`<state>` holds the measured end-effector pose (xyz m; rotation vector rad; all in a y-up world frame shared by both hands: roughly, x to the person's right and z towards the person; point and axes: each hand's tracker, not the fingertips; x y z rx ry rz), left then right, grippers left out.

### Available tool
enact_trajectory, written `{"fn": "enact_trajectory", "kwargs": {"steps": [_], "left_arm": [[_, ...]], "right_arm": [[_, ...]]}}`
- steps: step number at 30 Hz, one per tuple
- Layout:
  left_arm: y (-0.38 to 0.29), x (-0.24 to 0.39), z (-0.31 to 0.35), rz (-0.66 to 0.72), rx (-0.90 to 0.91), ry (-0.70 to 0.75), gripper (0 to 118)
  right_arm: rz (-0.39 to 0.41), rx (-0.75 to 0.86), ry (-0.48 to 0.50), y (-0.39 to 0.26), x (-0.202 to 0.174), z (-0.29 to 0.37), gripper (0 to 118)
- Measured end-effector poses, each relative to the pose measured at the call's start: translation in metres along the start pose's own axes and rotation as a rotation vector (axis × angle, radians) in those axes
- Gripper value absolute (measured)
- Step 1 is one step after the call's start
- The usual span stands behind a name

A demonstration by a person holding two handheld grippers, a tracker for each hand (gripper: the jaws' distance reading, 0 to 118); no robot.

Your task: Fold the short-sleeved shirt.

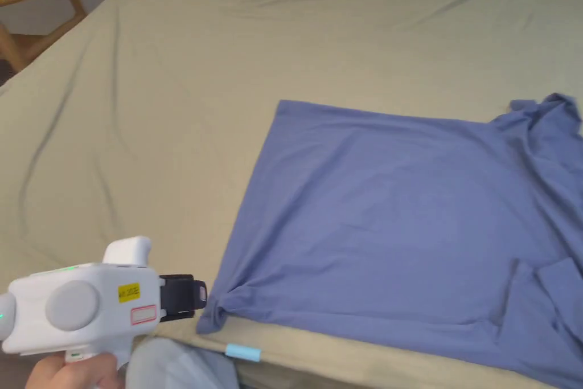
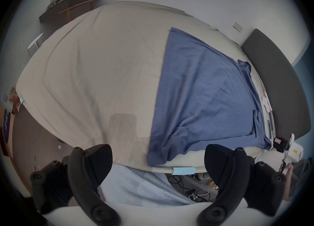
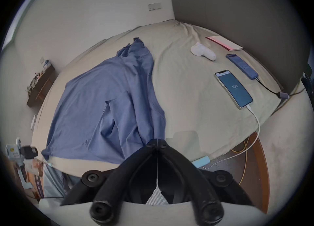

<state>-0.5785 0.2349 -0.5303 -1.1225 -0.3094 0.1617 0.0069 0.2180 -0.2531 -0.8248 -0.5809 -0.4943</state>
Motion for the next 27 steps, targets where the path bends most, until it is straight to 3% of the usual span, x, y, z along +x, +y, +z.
{"fn": "enact_trajectory", "kwargs": {"steps": [1, 2, 5, 6, 7, 8, 9, 10, 13, 14, 15, 16, 19, 23, 24, 25, 26, 27], "left_arm": [[-0.001, -0.001, -0.001, 0.003, -0.012, -0.001, 0], [0.000, 0.000, -0.002, 0.029, 0.054, -0.007, 0], [-0.002, -0.001, -0.010, -0.013, -0.013, -0.006, 0], [-0.003, 0.004, -0.010, -0.019, -0.020, -0.018, 7], [-0.003, 0.006, -0.012, -0.036, -0.030, -0.026, 63], [-0.003, 0.009, -0.017, -0.055, -0.048, -0.007, 111], [-0.005, 0.012, -0.027, -0.083, -0.102, 0.016, 118], [-0.005, 0.010, -0.039, -0.101, -0.153, 0.018, 112], [0.003, 0.011, -0.058, -0.150, -0.172, 0.039, 111], [-0.010, 0.032, -0.050, -0.149, -0.170, 0.059, 103], [-0.015, 0.043, -0.047, -0.156, -0.168, 0.070, 72], [-0.016, 0.047, -0.043, -0.154, -0.158, 0.068, 0], [-0.004, 0.038, -0.041, -0.080, -0.087, 0.017, 0], [0.005, 0.040, -0.039, -0.120, -0.104, 0.021, 0], [0.009, 0.040, -0.038, -0.120, -0.111, 0.026, 0], [0.011, 0.040, -0.036, -0.117, -0.102, 0.030, 0], [0.009, 0.041, -0.036, -0.128, -0.085, 0.036, 0], [0.008, 0.041, -0.034, -0.127, -0.087, 0.038, 0]], "right_arm": [[-0.020, 0.010, 0.005, -0.003, 0.005, -0.004, 0], [-0.021, -0.002, 0.024, -0.003, 0.008, -0.007, 0], [-0.026, -0.016, 0.012, -0.010, 0.005, -0.005, 0], [-0.019, -0.025, 0.011, -0.011, 0.007, -0.008, 0], [-0.015, -0.033, 0.013, -0.012, 0.008, -0.010, 0], [-0.021, -0.031, 0.006, -0.012, 0.004, -0.007, 0], [-0.018, -0.034, 0.004, -0.013, 0.004, -0.008, 0], [-0.015, -0.038, 0.005, -0.014, 0.005, -0.009, 0], [-0.001, -0.043, 0.006, -0.012, 0.000, -0.011, 0], [0.002, -0.047, 0.009, -0.012, 0.001, -0.012, 0], [0.003, -0.048, 0.007, -0.013, 0.002, -0.014, 0], [0.007, -0.048, 0.000, -0.013, 0.001, -0.012, 0], [0.053, -0.035, -0.023, -0.014, 0.001, -0.011, 0], [0.100, -0.019, -0.044, -0.011, 0.001, -0.005, 1], [0.111, -0.017, -0.048, -0.009, -0.001, -0.002, 22], [0.117, -0.031, -0.045, -0.008, -0.001, -0.004, 78], [0.129, -0.082, -0.022, -0.010, -0.001, -0.009, 110], [0.148, -0.095, 0.006, -0.012, -0.003, -0.011, 117]]}}
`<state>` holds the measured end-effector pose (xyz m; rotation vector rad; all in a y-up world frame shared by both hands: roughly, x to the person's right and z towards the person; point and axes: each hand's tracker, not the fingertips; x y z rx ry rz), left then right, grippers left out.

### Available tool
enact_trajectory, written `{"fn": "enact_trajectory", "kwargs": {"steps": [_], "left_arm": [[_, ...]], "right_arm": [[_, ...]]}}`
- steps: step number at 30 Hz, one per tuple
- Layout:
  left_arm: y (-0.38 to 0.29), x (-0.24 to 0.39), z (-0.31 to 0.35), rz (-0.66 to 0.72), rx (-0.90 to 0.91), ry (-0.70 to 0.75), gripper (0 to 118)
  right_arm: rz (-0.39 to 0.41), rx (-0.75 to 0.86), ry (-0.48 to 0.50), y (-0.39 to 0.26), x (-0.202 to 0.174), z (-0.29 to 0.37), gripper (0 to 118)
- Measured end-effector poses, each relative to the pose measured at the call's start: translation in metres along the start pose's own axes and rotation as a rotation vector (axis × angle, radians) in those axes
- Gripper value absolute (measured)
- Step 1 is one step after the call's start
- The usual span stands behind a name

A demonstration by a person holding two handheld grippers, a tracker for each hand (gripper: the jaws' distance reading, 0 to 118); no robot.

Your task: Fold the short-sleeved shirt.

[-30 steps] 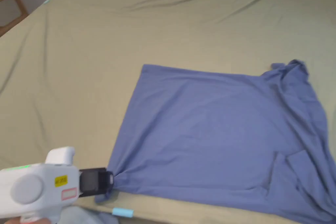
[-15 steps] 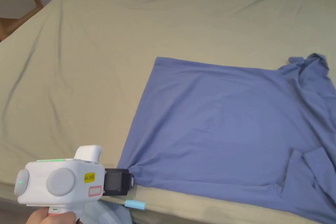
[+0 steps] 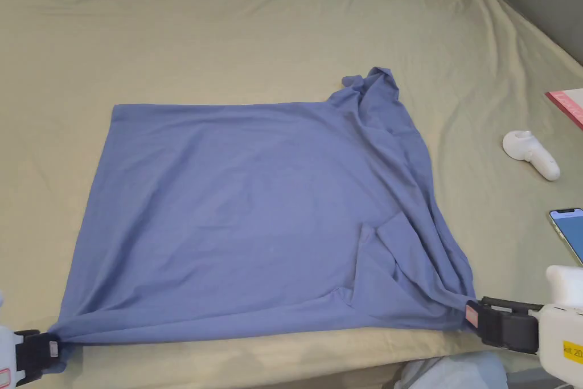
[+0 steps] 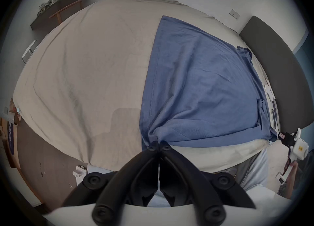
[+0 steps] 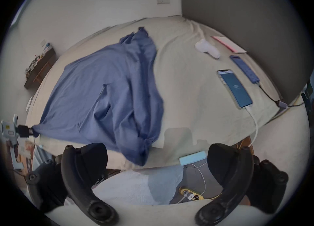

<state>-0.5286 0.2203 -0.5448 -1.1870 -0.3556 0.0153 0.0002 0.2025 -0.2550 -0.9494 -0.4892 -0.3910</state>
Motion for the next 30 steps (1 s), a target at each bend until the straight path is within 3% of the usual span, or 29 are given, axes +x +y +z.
{"fn": "enact_trajectory", "kwargs": {"steps": [2, 4, 6, 7, 9, 20, 30], "left_arm": [[0.001, -0.003, 0.002, 0.015, 0.001, -0.005, 0], [0.002, 0.007, 0.008, 0.013, 0.009, 0.012, 0], [0.001, 0.010, 0.009, 0.014, 0.008, 0.016, 0], [0.005, 0.005, 0.010, 0.019, 0.003, 0.009, 0], [0.006, 0.005, 0.011, 0.021, 0.006, 0.013, 0], [0.011, 0.000, 0.017, 0.040, 0.009, 0.015, 0], [0.063, 0.009, 0.020, -0.001, 0.064, 0.002, 0]], "right_arm": [[0.065, -0.038, 0.025, -0.002, -0.002, -0.010, 117], [0.143, -0.058, -0.017, -0.009, -0.014, -0.026, 116], [0.188, -0.030, -0.016, -0.014, -0.026, -0.030, 108], [0.190, -0.025, -0.016, -0.013, -0.028, -0.032, 79], [0.231, -0.017, -0.042, -0.009, -0.032, -0.033, 4], [0.277, -0.010, 0.010, -0.008, -0.019, -0.007, 3], [0.308, 0.021, 0.030, 0.059, -0.036, 0.004, 3]]}}
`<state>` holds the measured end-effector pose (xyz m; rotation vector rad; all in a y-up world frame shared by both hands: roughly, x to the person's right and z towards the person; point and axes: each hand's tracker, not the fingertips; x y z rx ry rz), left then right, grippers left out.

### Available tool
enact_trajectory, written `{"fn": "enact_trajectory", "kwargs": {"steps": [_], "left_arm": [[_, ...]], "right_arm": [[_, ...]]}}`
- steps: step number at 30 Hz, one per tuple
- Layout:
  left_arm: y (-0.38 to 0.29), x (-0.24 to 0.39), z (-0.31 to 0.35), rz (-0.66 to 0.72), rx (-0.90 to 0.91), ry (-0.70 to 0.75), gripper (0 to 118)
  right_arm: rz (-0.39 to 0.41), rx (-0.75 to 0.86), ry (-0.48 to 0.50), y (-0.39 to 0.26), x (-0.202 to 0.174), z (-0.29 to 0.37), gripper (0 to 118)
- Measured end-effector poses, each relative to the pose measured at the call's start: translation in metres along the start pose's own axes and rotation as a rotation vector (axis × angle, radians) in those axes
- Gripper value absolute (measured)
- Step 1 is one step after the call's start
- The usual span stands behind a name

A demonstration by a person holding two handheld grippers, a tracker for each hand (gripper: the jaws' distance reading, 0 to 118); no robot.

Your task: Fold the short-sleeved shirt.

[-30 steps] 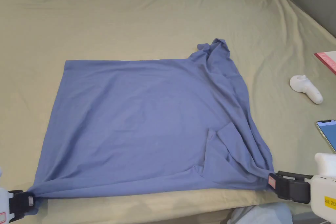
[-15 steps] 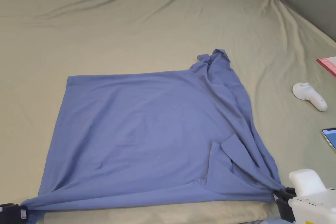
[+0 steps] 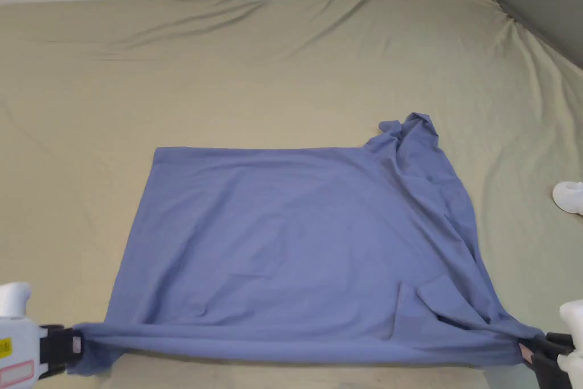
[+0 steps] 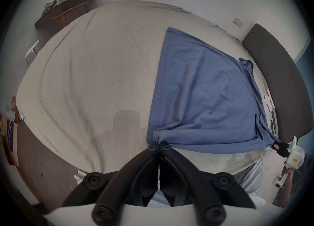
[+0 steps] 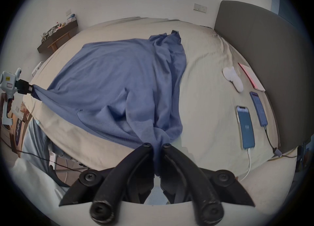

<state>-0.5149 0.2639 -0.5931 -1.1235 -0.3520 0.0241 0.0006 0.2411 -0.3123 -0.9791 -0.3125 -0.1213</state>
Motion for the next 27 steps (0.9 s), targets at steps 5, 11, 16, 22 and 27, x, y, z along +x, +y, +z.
{"fn": "enact_trajectory", "kwargs": {"steps": [5, 11, 16, 22, 27], "left_arm": [[0.057, 0.010, -0.022, -0.026, 0.034, -0.003, 0], [0.129, 0.021, -0.073, -0.035, 0.022, 0.007, 0], [0.162, 0.030, -0.121, -0.049, -0.039, 0.034, 0], [0.181, 0.037, -0.148, -0.036, -0.066, 0.027, 0], [0.168, 0.035, -0.152, -0.002, -0.087, 0.080, 118]], "right_arm": [[-0.003, -0.001, 0.009, 0.060, 0.006, -0.029, 3], [-0.023, -0.035, -0.001, 0.131, 0.019, -0.095, 3], [-0.010, -0.101, -0.024, 0.172, 0.021, -0.141, 3], [-0.036, -0.151, -0.037, 0.189, 0.029, -0.172, 5], [-0.164, -0.125, -0.037, 0.176, 0.037, -0.166, 102]]}}
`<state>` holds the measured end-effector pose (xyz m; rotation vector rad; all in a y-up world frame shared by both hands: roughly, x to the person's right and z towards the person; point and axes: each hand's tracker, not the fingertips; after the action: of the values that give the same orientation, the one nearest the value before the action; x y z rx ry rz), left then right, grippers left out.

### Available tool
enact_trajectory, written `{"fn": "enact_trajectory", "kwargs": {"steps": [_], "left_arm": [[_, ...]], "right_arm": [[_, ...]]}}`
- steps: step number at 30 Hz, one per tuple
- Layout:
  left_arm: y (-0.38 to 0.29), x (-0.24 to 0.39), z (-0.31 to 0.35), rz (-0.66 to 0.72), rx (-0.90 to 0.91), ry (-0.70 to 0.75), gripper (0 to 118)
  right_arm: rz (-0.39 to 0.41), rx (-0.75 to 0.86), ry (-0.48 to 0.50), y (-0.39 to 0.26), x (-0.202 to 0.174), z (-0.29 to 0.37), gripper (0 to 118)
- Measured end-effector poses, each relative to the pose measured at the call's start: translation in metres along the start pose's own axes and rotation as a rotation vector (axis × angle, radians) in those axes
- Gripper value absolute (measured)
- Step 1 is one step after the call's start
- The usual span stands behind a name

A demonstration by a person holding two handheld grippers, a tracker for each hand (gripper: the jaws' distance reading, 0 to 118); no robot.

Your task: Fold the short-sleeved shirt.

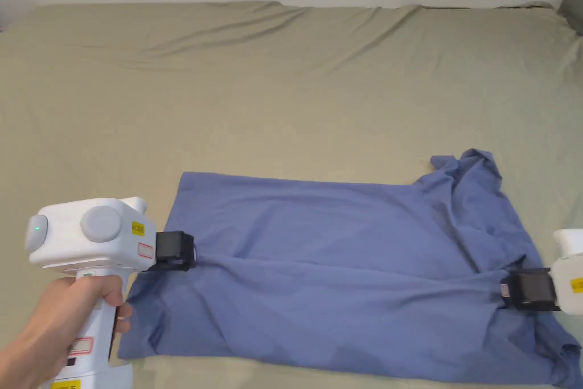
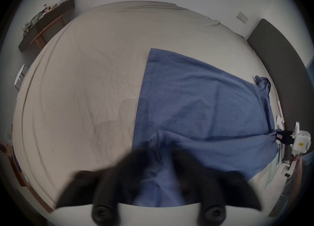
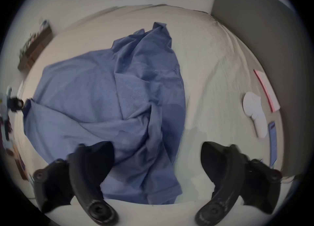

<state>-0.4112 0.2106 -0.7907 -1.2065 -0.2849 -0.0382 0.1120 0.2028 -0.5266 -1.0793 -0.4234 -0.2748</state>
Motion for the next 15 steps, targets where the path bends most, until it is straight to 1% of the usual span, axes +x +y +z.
{"fn": "enact_trajectory", "kwargs": {"steps": [1, 2, 4, 5, 6, 7, 8, 9, 11, 12, 13, 14, 15], "left_arm": [[-0.002, -0.002, 0.007, -0.008, 0.014, -0.051, 110], [-0.007, -0.009, 0.014, 0.006, 0.009, -0.074, 108], [-0.022, -0.018, 0.032, 0.030, 0.016, -0.057, 108], [-0.030, -0.022, 0.040, 0.027, 0.029, -0.055, 105], [-0.046, -0.029, 0.046, 0.018, 0.055, -0.062, 92], [-0.057, -0.035, 0.053, 0.026, 0.066, -0.071, 53], [-0.063, -0.038, 0.056, 0.032, 0.056, -0.077, 5], [-0.070, -0.040, 0.055, 0.030, 0.030, -0.083, 0], [-0.098, -0.042, 0.063, 0.035, 0.024, -0.067, 0], [-0.108, -0.040, 0.063, 0.027, 0.009, -0.071, 0], [-0.115, -0.040, 0.062, 0.035, 0.008, -0.102, 0], [-0.106, -0.045, 0.056, 0.069, -0.014, -0.148, 24], [-0.102, -0.046, 0.050, 0.087, -0.022, -0.138, 75]], "right_arm": [[-0.041, 0.024, 0.011, -0.006, 0.004, 0.008, 105], [-0.068, 0.021, 0.025, -0.013, 0.008, 0.013, 105], [-0.079, 0.020, 0.024, -0.037, 0.015, 0.026, 103], [-0.075, 0.027, 0.034, -0.051, 0.016, 0.034, 91], [-0.093, 0.073, 0.040, -0.067, 0.018, 0.044, 61], [-0.097, 0.069, 0.043, -0.080, 0.020, 0.051, 0], [-0.110, 0.060, 0.034, -0.091, 0.023, 0.048, 0], [-0.143, 0.077, 0.024, -0.103, 0.026, 0.052, 0], [-0.143, 0.049, 0.047, -0.120, 0.028, 0.055, 0], [-0.155, 0.046, 0.047, -0.134, 0.023, 0.060, 0], [-0.159, 0.043, 0.046, -0.141, 0.023, 0.061, 0], [-0.162, 0.037, 0.046, -0.144, 0.025, 0.060, 0], [-0.178, 0.029, 0.042, -0.147, 0.027, 0.060, 0]]}}
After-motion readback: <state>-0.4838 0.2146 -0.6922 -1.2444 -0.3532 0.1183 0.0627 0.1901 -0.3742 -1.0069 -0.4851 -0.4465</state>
